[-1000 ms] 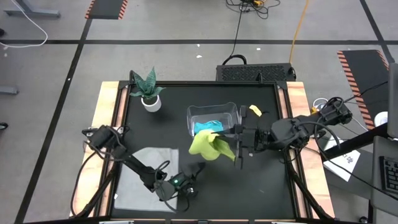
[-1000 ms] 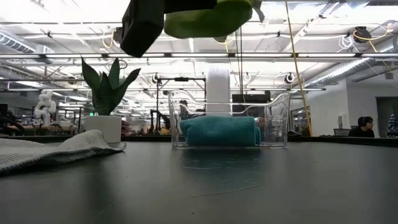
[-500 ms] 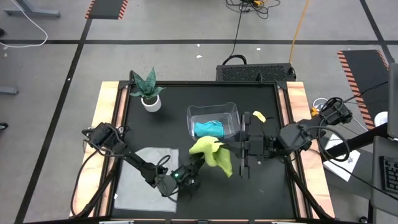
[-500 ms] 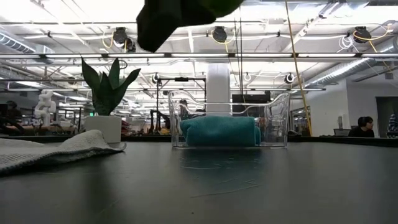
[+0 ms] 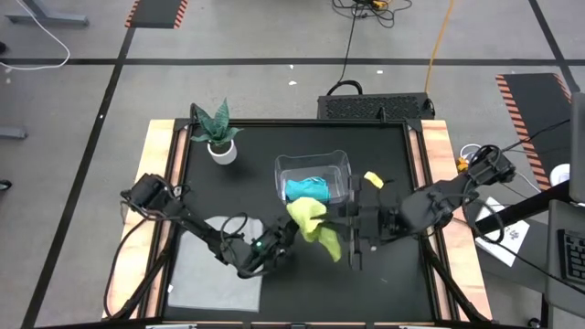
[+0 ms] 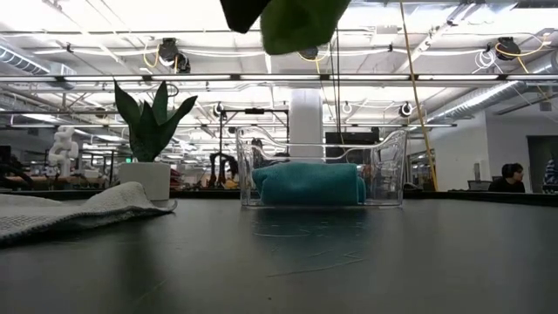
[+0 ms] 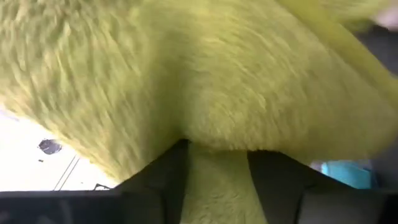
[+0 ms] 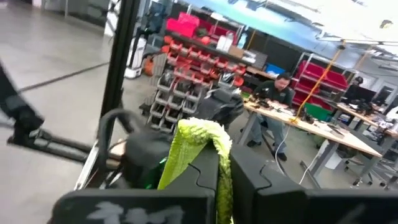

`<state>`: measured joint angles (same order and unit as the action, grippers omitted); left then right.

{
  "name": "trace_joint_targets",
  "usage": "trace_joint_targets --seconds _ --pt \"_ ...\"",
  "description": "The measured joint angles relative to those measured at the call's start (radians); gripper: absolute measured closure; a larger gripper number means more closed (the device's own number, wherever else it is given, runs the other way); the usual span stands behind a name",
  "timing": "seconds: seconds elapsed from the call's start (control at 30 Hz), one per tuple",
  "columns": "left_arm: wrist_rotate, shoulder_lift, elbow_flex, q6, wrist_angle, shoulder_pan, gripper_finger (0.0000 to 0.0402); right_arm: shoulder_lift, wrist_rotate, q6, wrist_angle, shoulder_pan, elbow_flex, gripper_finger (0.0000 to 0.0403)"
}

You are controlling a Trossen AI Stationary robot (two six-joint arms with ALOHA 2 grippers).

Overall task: Fold microfiber towels
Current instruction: Fold the green towel

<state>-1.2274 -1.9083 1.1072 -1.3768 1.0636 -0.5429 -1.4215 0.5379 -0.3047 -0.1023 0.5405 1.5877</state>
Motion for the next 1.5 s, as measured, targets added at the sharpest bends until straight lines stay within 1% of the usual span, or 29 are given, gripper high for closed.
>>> trace_joint_targets --seconds 0.1,0.23,0.33,0.5,0.57,0.7,0.77,0.83,0.97,1.03,1.17,1.3,1.4,1.47,1.5 --pt "0.006 0.043 -0.01 -0.001 -0.006 -0.003 0.0274 -0.021 -0.004 -0.009 -0.024 0.009 0.0 0.0392" --pt "0.022 0.124 -0.032 -0.012 0.008 -0.039 0.031 -0.041 -0.003 -0.019 -0.104 0.026 0.0 0.0392" --pt "0.027 0.196 -0.06 -0.002 0.012 -0.062 0.0329 -0.051 -0.003 -0.012 -0.169 0.04 -0.008 0.0392" --pt "0.026 0.333 -0.144 0.019 0.008 -0.08 0.035 -0.051 0.002 -0.032 -0.176 0.069 -0.091 0.0392" --pt "0.02 0.393 -0.185 0.048 0.013 -0.08 0.0355 -0.051 0.033 -0.031 -0.182 0.078 -0.127 0.0392" --pt "-0.007 0.49 -0.272 0.149 0.009 -0.072 0.0359 -0.047 0.194 -0.022 -0.195 0.09 -0.196 0.0393" --pt "-0.011 0.524 -0.305 0.194 0.009 -0.072 0.0359 -0.046 0.251 -0.031 -0.194 0.09 -0.218 0.0397" --pt "-0.007 0.547 -0.328 0.238 0.005 -0.071 0.0359 -0.044 0.271 -0.034 -0.191 0.089 -0.227 0.04" --pt "-0.028 0.553 -0.347 0.326 -0.037 -0.07 0.036 -0.04 0.271 -0.025 -0.155 0.071 -0.228 0.0399" --pt "-0.01 0.554 -0.348 0.387 -0.108 -0.073 0.036 -0.04 0.271 -0.029 -0.147 0.066 -0.228 0.0399" --pt "0.101 0.551 -0.348 0.532 -0.279 -0.075 0.036 -0.04 0.27 -0.042 -0.134 0.057 -0.228 0.0399" --pt "0.216 0.552 -0.348 0.788 -0.337 -0.066 0.036 -0.04 0.269 -0.041 -0.122 0.029 -0.228 0.0399" --pt "0.235 0.553 -0.348 0.984 -0.385 -0.044 0.036 -0.04 0.269 -0.068 -0.077 0.008 -0.227 0.0399" --pt "0.25 0.553 -0.348 1.078 -0.45 -0.023 0.036 -0.04 0.254 -0.099 -0.043 -0.005 -0.227 0.0399" --pt "0.278 0.553 -0.348 1.115 -0.485 -0.011 0.0359 -0.04 0.234 -0.109 -0.032 -0.011 -0.227 0.0399"
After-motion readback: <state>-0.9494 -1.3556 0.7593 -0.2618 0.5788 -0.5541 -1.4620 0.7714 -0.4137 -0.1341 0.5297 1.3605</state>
